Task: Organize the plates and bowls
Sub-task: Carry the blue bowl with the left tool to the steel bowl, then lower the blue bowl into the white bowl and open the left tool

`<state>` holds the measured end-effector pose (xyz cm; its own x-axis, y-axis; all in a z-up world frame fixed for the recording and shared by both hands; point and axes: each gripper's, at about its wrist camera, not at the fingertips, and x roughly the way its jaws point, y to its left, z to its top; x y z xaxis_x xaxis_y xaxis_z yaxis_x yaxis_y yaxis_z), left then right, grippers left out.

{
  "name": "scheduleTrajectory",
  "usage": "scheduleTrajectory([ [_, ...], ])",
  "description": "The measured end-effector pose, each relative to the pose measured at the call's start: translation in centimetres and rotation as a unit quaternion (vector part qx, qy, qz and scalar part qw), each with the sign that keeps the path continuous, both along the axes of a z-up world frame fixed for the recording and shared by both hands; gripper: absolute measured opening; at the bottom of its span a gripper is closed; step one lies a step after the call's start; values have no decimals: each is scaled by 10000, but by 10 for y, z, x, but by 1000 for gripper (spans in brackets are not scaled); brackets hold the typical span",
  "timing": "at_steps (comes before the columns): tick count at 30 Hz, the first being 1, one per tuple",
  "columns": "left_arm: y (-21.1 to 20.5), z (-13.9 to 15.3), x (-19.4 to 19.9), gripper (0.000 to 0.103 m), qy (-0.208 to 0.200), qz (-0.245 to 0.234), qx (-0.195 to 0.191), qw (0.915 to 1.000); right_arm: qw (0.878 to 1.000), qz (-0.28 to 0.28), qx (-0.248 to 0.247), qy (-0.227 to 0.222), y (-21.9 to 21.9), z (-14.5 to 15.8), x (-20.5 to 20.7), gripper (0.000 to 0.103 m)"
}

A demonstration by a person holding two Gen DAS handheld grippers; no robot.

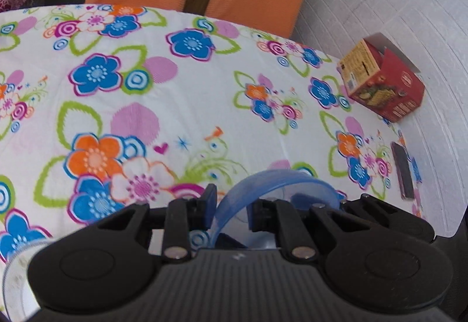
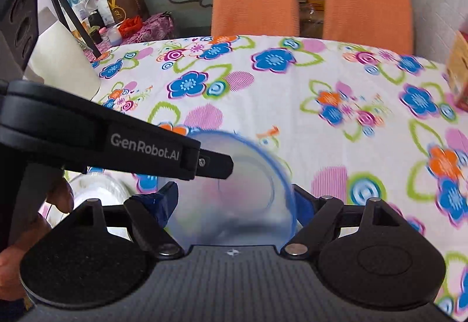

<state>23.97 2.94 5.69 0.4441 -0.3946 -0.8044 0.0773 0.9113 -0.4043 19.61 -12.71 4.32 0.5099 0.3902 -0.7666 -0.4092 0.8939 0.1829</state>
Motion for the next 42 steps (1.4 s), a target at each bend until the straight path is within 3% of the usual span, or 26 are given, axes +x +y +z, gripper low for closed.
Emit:
scheduleTrajectory([
  [6, -35, -6, -49, 11, 100, -203, -57, 9997, 9997, -216, 80, 110, -31, -8, -40, 67],
  [12, -42, -21, -59, 13, 233, -154, 5, 9996, 9990, -393, 176, 109, -45, -15, -45, 68],
  [13, -40, -19, -59, 15, 164, -122, 50, 9998, 9989, -436, 180, 49, -48, -14, -46, 68],
  [15, -36, -11, -62, 32, -70, -23, 203, 9998, 9982, -551, 163, -144, -55, -9, -50, 68],
  [19, -25, 8, -69, 43, -540, 7, 264, 9982, 9955, -737, 211, -564, -69, 1, -60, 69],
  [20, -23, 12, -73, 52, -677, 11, 291, 9973, 9945, -790, 222, -650, -71, 2, -63, 69],
  [26, -21, 5, -103, 56, -1255, -23, 730, 9894, 9868, -1188, 356, -1046, -80, -17, -90, 69],
  [34, -7, -12, -130, 60, -1572, 322, 653, 9849, 9759, -1713, 699, -1157, -89, -39, -107, 70],
  [42, -13, -28, -112, 61, -1415, 4, 809, 9866, 9831, -1569, 305, -893, -85, -55, -88, 70],
])
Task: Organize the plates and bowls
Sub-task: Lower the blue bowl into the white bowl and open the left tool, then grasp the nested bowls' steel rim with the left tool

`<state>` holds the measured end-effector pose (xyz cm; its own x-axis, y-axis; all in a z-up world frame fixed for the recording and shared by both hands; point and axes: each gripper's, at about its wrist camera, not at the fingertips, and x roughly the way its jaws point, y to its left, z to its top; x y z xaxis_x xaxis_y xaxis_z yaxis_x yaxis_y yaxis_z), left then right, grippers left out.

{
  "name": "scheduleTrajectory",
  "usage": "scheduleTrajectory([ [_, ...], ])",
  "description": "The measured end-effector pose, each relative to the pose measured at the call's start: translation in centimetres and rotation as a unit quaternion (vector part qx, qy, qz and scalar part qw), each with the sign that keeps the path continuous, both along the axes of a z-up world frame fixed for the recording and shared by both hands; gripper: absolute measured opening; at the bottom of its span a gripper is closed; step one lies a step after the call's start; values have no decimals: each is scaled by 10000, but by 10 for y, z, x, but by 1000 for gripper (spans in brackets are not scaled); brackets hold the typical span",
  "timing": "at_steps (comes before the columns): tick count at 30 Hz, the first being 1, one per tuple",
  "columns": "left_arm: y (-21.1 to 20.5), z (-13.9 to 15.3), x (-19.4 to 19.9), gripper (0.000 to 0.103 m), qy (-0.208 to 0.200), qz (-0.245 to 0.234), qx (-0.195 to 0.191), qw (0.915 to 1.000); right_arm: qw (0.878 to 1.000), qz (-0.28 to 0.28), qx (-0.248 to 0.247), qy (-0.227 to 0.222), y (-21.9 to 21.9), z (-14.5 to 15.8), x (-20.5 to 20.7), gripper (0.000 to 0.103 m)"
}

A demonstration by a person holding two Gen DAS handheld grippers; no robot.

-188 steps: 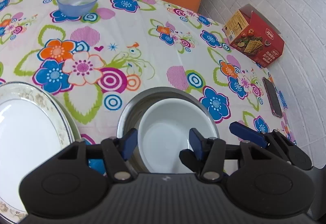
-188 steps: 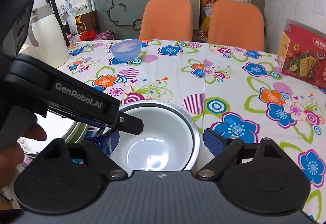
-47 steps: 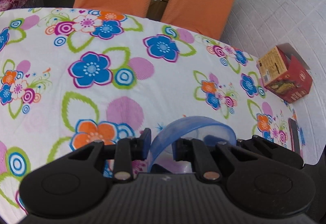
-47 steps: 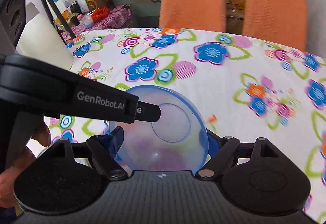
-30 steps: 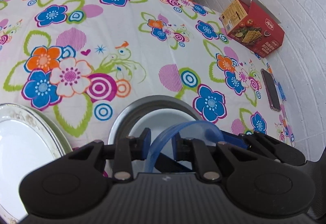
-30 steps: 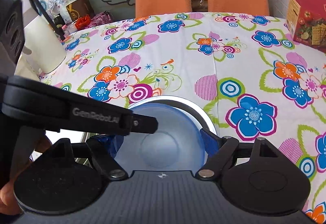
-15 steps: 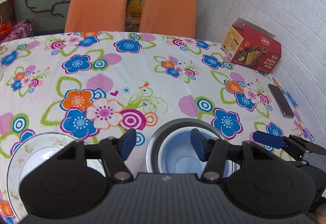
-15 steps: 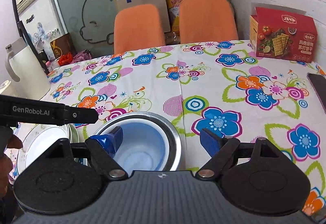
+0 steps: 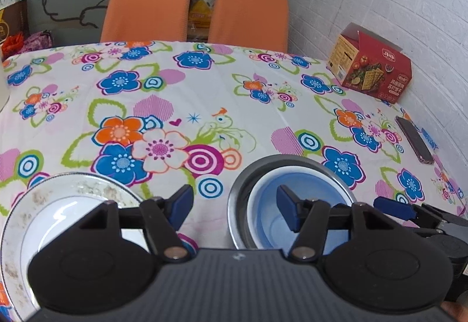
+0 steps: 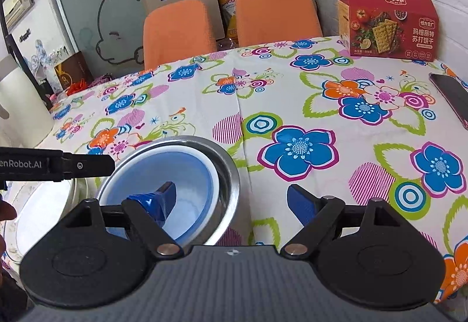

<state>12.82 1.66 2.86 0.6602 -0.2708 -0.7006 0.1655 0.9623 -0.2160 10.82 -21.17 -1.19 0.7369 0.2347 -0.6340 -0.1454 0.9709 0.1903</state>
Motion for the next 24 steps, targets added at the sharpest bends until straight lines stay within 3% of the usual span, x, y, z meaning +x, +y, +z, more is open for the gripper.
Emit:
scheduleTrajectory([
  [5, -7, -12, 15, 61, 343, -263, 54, 9991, 9994, 172, -225, 190, 5, -7, 10, 70],
  [14, -17, -32, 30, 61, 679, -259, 333, 9968, 9964, 347, -614, 481, 18, -22, 24, 70],
  [24, -24, -42, 36, 61, 778, -285, 400, 9958, 9970, 342, -661, 232, 23, -27, 21, 75],
])
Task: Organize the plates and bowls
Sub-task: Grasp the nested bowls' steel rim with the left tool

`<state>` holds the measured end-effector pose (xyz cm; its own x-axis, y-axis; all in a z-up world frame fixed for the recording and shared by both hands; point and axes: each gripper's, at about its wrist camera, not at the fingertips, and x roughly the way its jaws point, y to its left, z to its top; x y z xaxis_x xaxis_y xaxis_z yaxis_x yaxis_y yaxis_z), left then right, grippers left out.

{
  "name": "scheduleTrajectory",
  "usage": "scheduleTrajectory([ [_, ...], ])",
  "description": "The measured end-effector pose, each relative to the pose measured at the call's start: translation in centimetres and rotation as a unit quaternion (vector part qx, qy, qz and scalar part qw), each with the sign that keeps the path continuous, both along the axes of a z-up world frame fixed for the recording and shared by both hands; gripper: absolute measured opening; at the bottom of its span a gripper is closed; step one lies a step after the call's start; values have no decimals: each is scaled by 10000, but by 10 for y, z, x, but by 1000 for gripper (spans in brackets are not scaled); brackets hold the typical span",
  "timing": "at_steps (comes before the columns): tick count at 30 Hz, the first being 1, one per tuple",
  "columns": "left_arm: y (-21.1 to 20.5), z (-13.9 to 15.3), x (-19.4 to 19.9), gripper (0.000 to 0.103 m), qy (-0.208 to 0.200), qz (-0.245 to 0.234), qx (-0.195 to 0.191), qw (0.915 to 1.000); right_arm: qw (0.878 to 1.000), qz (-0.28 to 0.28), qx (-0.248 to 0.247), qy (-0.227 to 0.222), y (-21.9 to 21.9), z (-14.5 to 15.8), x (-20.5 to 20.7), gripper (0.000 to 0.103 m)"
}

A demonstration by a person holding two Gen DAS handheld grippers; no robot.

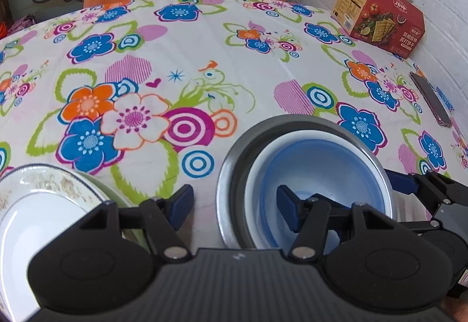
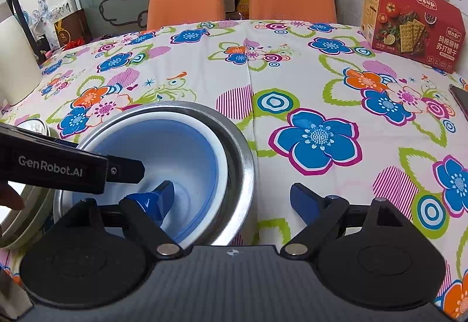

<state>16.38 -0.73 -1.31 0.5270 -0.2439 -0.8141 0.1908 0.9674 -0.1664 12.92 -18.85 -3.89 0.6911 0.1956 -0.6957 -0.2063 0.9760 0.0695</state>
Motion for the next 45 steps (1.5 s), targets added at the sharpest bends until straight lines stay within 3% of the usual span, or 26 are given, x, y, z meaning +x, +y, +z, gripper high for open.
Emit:
scheduleTrajectory([
  [9, -9, -4, -1, 66, -114, -89, 276, 9995, 9998, -26, 34, -218, 0, -3, -3, 77],
  [13, -9, -4, 6, 66, 1, -613, 27, 9981, 9996, -51, 55, -271, 0, -4, -5, 77],
  [15, -11, -4, 6, 66, -15, -845, 102, 9964, 9996, -38, 48, -273, 0, -5, -5, 78],
  [24, -4, -3, 12, 66, 48, -1306, -44, 9914, 9996, 28, 79, -287, -2, -5, -6, 80],
  [29, -8, -4, 12, 66, -25, -1298, 85, 9915, 9987, -75, 118, -484, 0, -8, -9, 82],
  [32, -9, -4, 12, 66, -79, -1284, 151, 9916, 9995, 1, 60, -321, 1, -5, -4, 82],
  [37, -8, -4, 12, 66, -54, -1295, 144, 9915, 9991, 37, -181, -386, 6, 0, -10, 76],
  [41, -8, -3, 12, 66, -23, -1338, 146, 9909, 9996, 120, 105, -239, 2, -3, -9, 70],
  [43, -8, -3, 13, 66, -23, -1331, 141, 9910, 9994, 241, 73, -227, 6, -1, -9, 54],
  [45, -7, -3, 12, 54, -108, -1280, 155, 9916, 9989, 392, 162, -198, 11, 1, -10, 44],
])
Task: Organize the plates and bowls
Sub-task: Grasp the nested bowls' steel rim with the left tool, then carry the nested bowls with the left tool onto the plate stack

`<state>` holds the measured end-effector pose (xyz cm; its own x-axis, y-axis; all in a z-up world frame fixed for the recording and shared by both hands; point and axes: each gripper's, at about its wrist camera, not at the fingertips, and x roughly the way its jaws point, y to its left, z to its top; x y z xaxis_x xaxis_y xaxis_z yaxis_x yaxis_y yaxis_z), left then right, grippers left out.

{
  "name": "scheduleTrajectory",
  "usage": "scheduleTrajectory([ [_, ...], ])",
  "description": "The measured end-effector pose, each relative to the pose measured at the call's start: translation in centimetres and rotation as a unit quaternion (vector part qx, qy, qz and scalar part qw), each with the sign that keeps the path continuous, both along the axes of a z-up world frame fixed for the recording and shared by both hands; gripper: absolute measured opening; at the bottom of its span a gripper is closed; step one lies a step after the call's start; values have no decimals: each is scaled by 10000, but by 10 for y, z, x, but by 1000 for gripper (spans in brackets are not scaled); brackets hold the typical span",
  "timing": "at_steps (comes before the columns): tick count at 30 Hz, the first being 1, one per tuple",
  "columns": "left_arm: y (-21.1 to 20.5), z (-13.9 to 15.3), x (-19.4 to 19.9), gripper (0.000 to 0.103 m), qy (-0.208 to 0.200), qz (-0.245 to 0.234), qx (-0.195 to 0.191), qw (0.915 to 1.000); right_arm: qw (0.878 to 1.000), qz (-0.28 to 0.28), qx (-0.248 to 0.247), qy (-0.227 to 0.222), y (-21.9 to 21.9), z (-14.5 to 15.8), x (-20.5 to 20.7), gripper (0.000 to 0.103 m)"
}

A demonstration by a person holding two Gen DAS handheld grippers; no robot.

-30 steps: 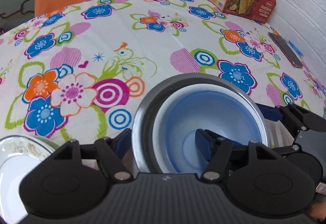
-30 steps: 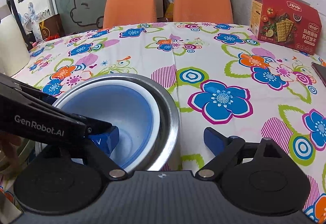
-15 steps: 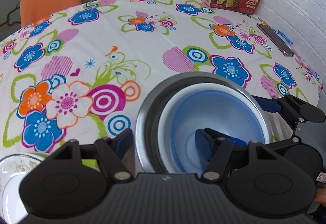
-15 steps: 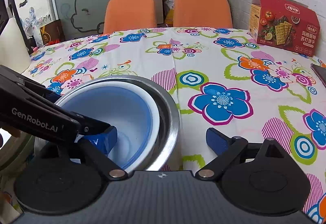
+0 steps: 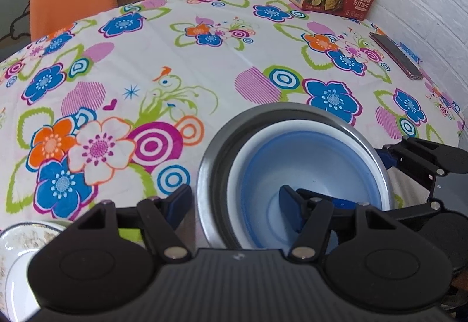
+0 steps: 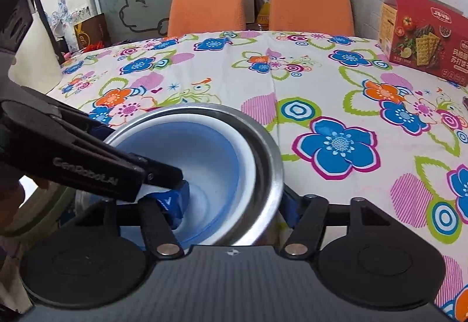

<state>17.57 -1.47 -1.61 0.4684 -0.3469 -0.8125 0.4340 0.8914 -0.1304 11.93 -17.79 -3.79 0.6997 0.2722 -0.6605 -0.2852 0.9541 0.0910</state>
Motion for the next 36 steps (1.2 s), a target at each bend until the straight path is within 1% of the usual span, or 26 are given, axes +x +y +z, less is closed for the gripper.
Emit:
scheduleTrajectory([
  [1, 1, 0, 0, 49, -10, 6, -58, 10000, 10000, 36, 28, 10, 3, 0, 0, 43],
  [2, 3, 1, 1, 41, 59, 19, -218, 9997, 10000, 24, 39, 16, 4, 0, 0, 43],
  [3, 4, 1, 2, 40, 100, 116, -286, 9995, 10000, -2, 46, 11, 5, 0, 0, 43],
  [7, 0, 5, 8, 40, 181, 361, -339, 9986, 9998, -124, 167, 30, 5, 6, 0, 44],
  [12, -2, 34, 9, 39, -89, 334, -522, 9980, 9992, -192, 171, -315, 3, 36, -7, 45],
  [14, 3, 46, 6, 40, -133, 336, -620, 9974, 9986, -151, 171, -479, 8, 49, -12, 47],
  [17, 24, 65, -7, 40, -275, 465, -702, 9961, 9971, 124, 106, -746, 26, 63, -20, 47],
  [20, 55, 78, -28, 40, -456, 819, -571, 9940, 9946, 578, 244, -824, 54, 68, -25, 48],
  [22, 81, 82, -43, 40, -523, 1139, -445, 9911, 9919, 924, 343, -805, 76, 67, -28, 48],
  [26, 131, 76, -70, 40, -464, 1764, -241, 9829, 9848, 1554, 508, -590, 117, 56, -31, 48],
  [30, 169, 56, -89, 40, -259, 2230, -116, 9744, 9791, 1937, 588, -204, 150, 40, -34, 49],
  [33, 186, 42, -92, 40, -144, 2377, -167, 9711, 9782, 2018, 469, -95, 164, 34, -36, 49],
  [36, 190, 35, -89, 40, -158, 2375, -199, 9710, 9798, 1972, 347, -20, 169, 31, -32, 49],
])
